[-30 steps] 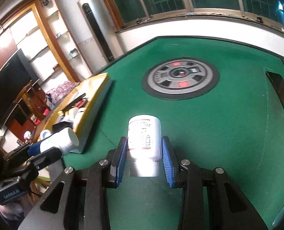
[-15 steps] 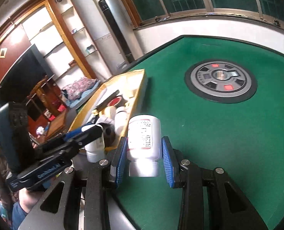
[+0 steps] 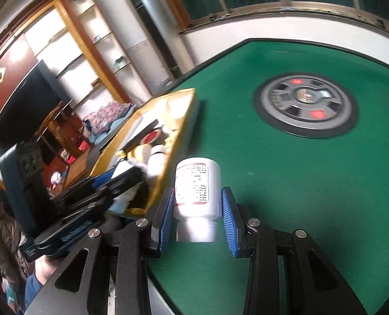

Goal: Organize rigid objects
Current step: 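Carry both bottles into the tray and open both grippers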

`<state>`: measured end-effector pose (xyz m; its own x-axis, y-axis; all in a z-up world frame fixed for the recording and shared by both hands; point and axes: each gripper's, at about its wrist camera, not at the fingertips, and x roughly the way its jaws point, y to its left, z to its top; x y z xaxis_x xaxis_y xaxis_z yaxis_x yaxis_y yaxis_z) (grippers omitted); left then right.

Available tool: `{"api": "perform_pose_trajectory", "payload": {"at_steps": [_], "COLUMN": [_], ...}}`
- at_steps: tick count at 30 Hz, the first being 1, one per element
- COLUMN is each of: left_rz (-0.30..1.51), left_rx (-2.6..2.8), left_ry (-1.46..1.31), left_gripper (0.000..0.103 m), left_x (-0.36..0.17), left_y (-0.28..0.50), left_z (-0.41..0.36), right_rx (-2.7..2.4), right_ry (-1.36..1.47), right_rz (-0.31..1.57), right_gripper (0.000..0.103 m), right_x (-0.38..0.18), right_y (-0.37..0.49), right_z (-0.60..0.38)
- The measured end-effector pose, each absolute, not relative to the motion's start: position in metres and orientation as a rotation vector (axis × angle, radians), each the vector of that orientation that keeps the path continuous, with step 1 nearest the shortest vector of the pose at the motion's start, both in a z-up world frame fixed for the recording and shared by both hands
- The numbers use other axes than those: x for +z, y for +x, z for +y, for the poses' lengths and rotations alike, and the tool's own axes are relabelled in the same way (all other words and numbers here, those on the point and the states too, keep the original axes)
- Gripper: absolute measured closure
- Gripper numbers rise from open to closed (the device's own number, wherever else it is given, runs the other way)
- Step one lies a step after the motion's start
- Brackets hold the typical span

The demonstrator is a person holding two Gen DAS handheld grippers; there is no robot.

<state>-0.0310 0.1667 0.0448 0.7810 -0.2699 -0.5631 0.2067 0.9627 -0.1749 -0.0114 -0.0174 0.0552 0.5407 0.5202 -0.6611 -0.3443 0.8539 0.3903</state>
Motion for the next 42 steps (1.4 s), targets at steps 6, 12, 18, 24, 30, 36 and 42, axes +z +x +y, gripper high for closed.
{"api": "perform_pose_trajectory", "payload": {"at_steps": [6,12,18,24,30,36,42], "left_rz": [0.598,0.738,0.929,0.981,1.001,1.030,1.034], "left_rx": [-0.290,-0.305,-0.292,-0.277,-0.214,-0.246,-0.238], "left_ry": [-0.059,-0.059,-0.144,-0.316,-0.260,-0.288,-0.266], "left_gripper": [0.072,0.071,0.070,0.071,0.071,0.043,0.036], "left_x": [0.050,0.047,0.034,0.018,0.017,0.021,0.032], "left_y": [-0.016,0.044,0.095,0.107,0.112,0.118,0.108], "left_z": [0.183,0.214,0.256,0.287,0.278,0.281,0.278], "right_rx": [0.562,0.545,0.587,0.574,0.469,0.456,0.412], "right_ry": [0.146,0.118,0.121,0.173,0.116,0.082,0.130], "right_rz": [0.839,0.878,0.979,1.098,1.120,1.163,1.164], "right_gripper": [0.071,0.071,0.071,0.071,0.071,0.071,0.060], "right_x": [0.068,0.063,0.049,0.023,0.025,0.031,0.052], "right_y": [0.012,0.064,0.133,0.174,0.192,0.193,0.181], "right_z": [0.030,0.066,0.100,0.125,0.144,0.140,0.127]}}
